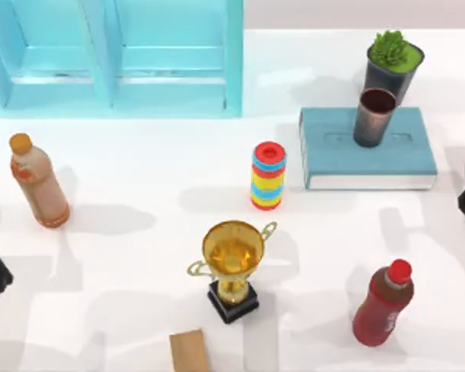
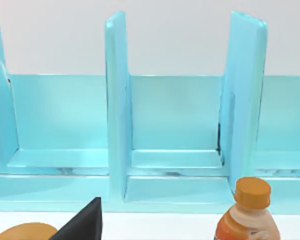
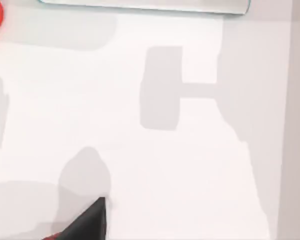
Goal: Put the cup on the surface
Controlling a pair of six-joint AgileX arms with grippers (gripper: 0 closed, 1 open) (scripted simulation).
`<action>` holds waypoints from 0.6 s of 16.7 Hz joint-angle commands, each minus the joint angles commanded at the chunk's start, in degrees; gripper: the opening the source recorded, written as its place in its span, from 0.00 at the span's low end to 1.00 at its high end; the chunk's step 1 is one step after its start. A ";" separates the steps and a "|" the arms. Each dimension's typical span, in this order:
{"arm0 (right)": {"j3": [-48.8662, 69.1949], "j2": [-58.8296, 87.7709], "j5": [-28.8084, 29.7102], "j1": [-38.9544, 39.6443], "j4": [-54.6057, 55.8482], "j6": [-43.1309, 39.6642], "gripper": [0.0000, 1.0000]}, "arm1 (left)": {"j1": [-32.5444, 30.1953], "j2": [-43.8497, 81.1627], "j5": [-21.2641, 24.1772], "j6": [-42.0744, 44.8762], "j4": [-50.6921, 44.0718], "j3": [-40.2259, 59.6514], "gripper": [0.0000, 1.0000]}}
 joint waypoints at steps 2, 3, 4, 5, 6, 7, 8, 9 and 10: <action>9.72 12.37 0.34 1.38 -8.64 1.42 1.00 | 0.00 0.00 0.00 0.00 0.00 0.00 1.00; 14.71 18.37 0.58 1.96 -12.72 2.10 1.00 | 0.00 0.00 0.00 0.00 0.00 0.00 1.00; 19.79 24.16 0.86 2.46 -16.60 2.74 1.00 | 0.00 0.00 0.00 0.00 0.00 0.00 1.00; 24.98 29.68 1.17 2.89 -20.25 3.36 1.00 | 0.00 0.00 0.00 0.00 0.00 0.00 1.00; 30.28 34.90 1.52 3.25 -23.64 3.95 1.00 | 0.00 0.00 0.00 0.00 0.00 0.00 1.00; 35.71 39.67 1.90 3.50 -26.65 4.50 1.00 | 0.00 0.00 0.00 0.00 0.00 0.00 1.00; 41.23 44.06 2.31 3.65 -29.29 5.01 1.00 | 0.00 0.00 0.00 0.00 0.00 0.00 1.00; 46.76 48.06 2.74 3.73 -31.59 5.49 1.00 | 0.00 0.00 0.00 0.00 0.00 0.00 1.00; 52.25 51.68 3.18 3.74 -33.54 5.92 1.00 | 0.00 0.00 0.00 0.00 0.00 0.00 1.00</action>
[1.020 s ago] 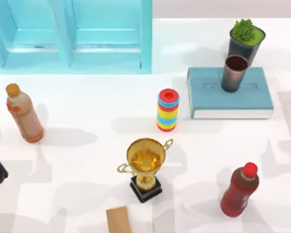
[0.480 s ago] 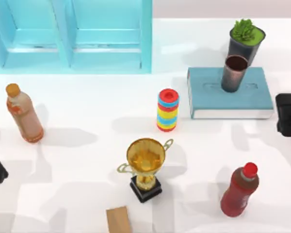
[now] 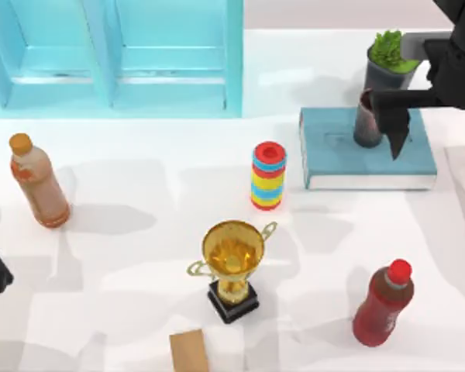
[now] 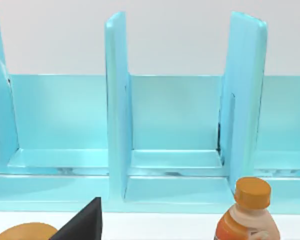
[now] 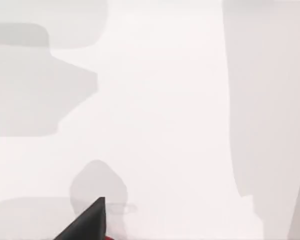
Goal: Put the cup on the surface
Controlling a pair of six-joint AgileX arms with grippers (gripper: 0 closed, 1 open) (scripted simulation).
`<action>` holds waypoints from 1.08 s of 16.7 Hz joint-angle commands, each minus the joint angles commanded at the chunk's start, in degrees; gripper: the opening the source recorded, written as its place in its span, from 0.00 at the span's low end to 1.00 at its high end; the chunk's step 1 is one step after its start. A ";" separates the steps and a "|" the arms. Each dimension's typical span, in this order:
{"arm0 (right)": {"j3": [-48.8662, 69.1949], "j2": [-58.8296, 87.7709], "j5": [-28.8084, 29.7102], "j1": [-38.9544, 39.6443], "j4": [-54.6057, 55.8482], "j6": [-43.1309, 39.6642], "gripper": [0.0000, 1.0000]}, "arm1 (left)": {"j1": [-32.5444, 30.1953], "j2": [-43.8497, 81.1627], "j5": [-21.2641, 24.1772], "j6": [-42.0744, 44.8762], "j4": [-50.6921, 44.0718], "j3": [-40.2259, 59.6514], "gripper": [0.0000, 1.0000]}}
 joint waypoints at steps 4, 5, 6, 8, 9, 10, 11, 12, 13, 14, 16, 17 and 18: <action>19.32 10.32 1.61 -0.44 -4.33 1.32 1.00 | 0.00 0.00 0.00 0.00 0.00 0.00 1.00; 23.00 12.00 1.94 -0.60 -4.75 1.55 1.00 | 0.00 0.00 0.00 0.00 0.00 0.00 1.00; 26.04 13.32 2.22 -0.75 -4.97 1.74 1.00 | 0.00 0.00 0.00 0.00 0.00 0.00 1.00; 30.21 14.93 2.62 -1.02 -4.99 1.99 1.00 | 0.00 0.00 0.00 0.00 0.00 0.00 1.00; 31.45 15.34 2.74 -1.11 -4.93 2.06 1.00 | 0.00 0.00 0.00 0.00 0.00 0.00 1.00; 32.12 15.54 2.81 -1.16 -4.86 2.09 1.00 | 0.00 0.00 0.00 0.00 0.00 0.00 1.00; 32.12 15.54 2.81 -1.16 -4.86 2.09 1.00 | 0.00 0.00 0.00 0.00 0.00 0.00 1.00; 32.12 15.54 2.81 -1.16 -4.86 2.09 1.00 | 0.00 0.00 0.00 0.00 0.00 0.00 1.00; 32.12 15.54 2.81 -1.16 -4.86 2.09 1.00 | 0.00 0.00 0.00 0.00 0.00 0.00 1.00; 32.12 15.54 2.81 -1.16 -4.86 2.09 1.00 | 0.00 0.00 0.00 0.00 0.00 0.00 1.00; 31.83 15.31 2.75 -0.89 -4.66 2.08 1.00 | 0.00 0.00 0.00 0.00 0.00 0.00 1.00; 31.06 15.37 2.79 -0.99 -3.89 2.12 1.00 | 0.00 0.00 0.00 0.00 0.00 0.00 1.00; 29.71 15.47 2.82 -1.11 -2.53 2.14 1.00 | 0.00 0.00 0.00 0.00 0.00 0.00 1.00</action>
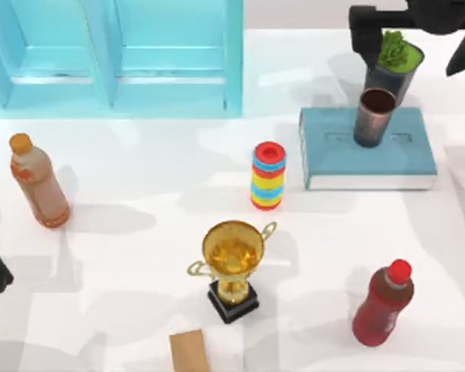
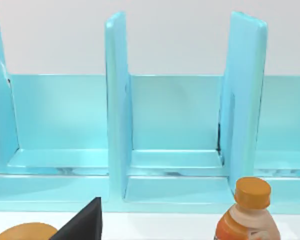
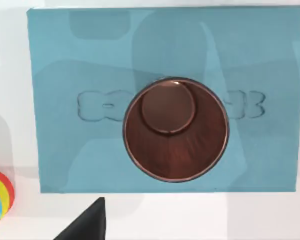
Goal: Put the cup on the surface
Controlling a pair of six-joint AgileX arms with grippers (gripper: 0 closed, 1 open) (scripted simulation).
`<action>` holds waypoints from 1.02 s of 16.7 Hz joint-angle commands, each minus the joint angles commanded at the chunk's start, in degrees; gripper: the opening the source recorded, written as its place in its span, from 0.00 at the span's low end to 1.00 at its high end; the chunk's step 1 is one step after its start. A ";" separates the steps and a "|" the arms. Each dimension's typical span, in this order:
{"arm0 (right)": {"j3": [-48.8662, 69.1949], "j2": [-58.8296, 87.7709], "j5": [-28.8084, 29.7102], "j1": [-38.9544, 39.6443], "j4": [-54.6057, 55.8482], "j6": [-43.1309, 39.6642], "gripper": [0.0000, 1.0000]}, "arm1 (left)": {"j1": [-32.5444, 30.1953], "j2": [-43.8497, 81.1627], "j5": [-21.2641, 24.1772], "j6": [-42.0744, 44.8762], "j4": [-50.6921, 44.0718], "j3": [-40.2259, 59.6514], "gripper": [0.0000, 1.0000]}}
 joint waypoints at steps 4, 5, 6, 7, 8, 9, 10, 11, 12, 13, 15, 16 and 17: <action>-8.95 0.77 -0.04 -0.27 10.00 -0.25 1.00 | 0.00 0.00 0.00 0.00 0.00 0.00 1.00; -11.36 1.05 -0.05 -0.33 12.88 -0.31 1.00 | 0.00 0.00 0.00 0.00 0.00 0.00 1.00; -13.54 1.32 -0.05 -0.39 15.30 -0.36 1.00 | 0.00 0.00 0.00 0.00 0.00 0.00 1.00; -15.30 1.55 -0.06 -0.44 17.12 -0.41 1.00 | 0.00 0.00 0.00 0.00 0.00 0.00 1.00; -16.49 1.73 -0.07 -0.47 18.34 -0.44 1.00 | 0.00 0.00 0.00 0.00 0.00 0.00 1.00; -17.06 1.83 -0.07 -0.49 18.93 -0.45 1.00 | 0.00 0.00 0.00 0.00 0.00 0.00 1.00; -17.12 1.84 -0.07 -0.49 19.00 -0.46 1.00 | 0.00 0.00 0.00 0.00 0.00 0.00 1.00; -17.12 1.84 -0.07 -0.49 19.00 -0.46 1.00 | 0.00 0.00 0.00 0.00 0.00 0.00 1.00; -17.12 1.84 -0.07 -0.49 19.00 -0.46 1.00 | 0.00 0.00 0.00 0.00 0.00 0.00 1.00; -17.12 1.84 -0.07 -0.49 19.00 -0.46 1.00 | 0.00 0.00 0.00 0.00 0.00 0.00 1.00; -17.12 1.84 -0.07 -0.49 19.00 -0.46 0.85 | 0.00 0.00 0.00 0.00 0.00 0.00 1.00; -17.12 1.84 -0.07 -0.49 19.00 -0.46 0.77 | 0.00 0.00 0.00 0.00 0.00 0.00 1.00; -17.12 1.84 -0.07 -0.49 19.00 -0.46 0.70 | 0.00 0.00 0.00 0.00 0.00 0.00 1.00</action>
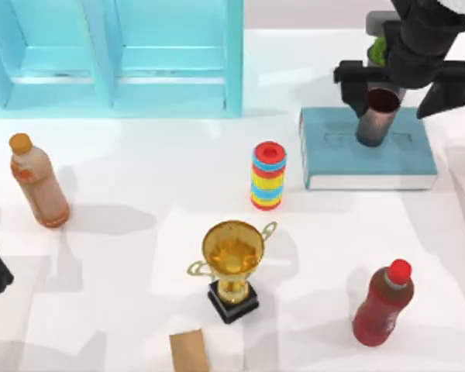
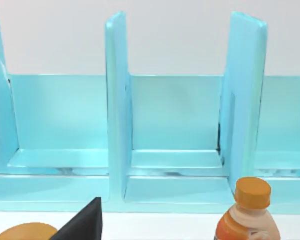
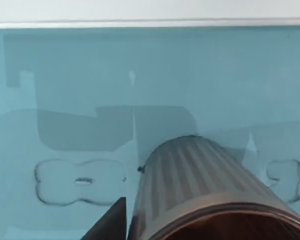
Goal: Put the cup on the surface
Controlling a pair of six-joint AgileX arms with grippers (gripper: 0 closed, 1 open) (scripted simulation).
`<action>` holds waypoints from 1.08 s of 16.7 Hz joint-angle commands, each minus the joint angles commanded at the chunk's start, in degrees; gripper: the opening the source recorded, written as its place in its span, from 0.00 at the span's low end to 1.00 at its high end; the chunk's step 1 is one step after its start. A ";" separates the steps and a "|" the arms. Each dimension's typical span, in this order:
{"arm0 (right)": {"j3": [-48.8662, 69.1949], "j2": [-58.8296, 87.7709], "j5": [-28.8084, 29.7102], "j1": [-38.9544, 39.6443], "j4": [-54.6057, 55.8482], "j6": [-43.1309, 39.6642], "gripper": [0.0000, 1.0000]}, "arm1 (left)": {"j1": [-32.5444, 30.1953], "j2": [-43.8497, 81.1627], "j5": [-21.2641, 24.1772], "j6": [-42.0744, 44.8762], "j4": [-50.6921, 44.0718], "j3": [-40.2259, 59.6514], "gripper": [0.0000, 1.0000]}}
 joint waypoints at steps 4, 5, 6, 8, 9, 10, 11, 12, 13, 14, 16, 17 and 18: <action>0.00 0.00 0.00 0.00 0.00 0.00 0.40 | 0.00 0.00 0.00 0.00 0.00 0.00 1.00; 0.00 0.00 0.00 0.00 0.00 0.00 0.32 | 0.00 0.00 0.00 0.00 0.00 0.00 1.00; 0.00 0.00 0.00 0.00 0.00 0.00 0.25 | 0.00 0.00 0.00 0.00 0.00 0.00 1.00; 0.00 0.00 0.00 0.00 0.00 0.00 0.10 | 0.00 0.00 0.00 0.00 0.00 0.00 1.00; 0.00 0.00 0.00 0.00 0.00 0.00 0.02 | 0.00 0.00 0.00 0.00 0.00 0.00 1.00; 0.00 0.00 0.00 0.00 0.00 0.00 0.00 | 0.00 0.00 0.00 0.00 0.00 0.00 1.00; 0.00 0.00 0.00 0.00 0.00 0.00 0.00 | 0.00 0.00 0.00 0.00 0.00 0.00 1.00; 0.00 0.00 0.00 0.00 0.00 0.00 0.00 | 0.00 0.00 0.00 0.00 0.00 0.00 1.00; 0.00 0.00 0.00 0.00 0.00 0.00 0.00 | 0.00 0.00 0.00 0.00 0.00 0.00 1.00; 0.00 0.00 0.00 0.00 0.00 0.00 0.00 | 0.00 0.00 0.00 0.00 0.00 0.00 1.00; 0.00 0.00 0.00 0.00 0.00 0.00 0.00 | 0.00 0.00 0.00 0.00 0.00 0.00 1.00; 0.00 0.00 0.00 0.00 0.00 0.00 0.00 | 0.00 0.00 0.00 0.00 0.00 0.00 1.00; -0.01 -0.07 -0.03 0.19 -0.01 0.09 0.00 | 0.00 0.00 0.00 0.00 0.00 0.00 1.00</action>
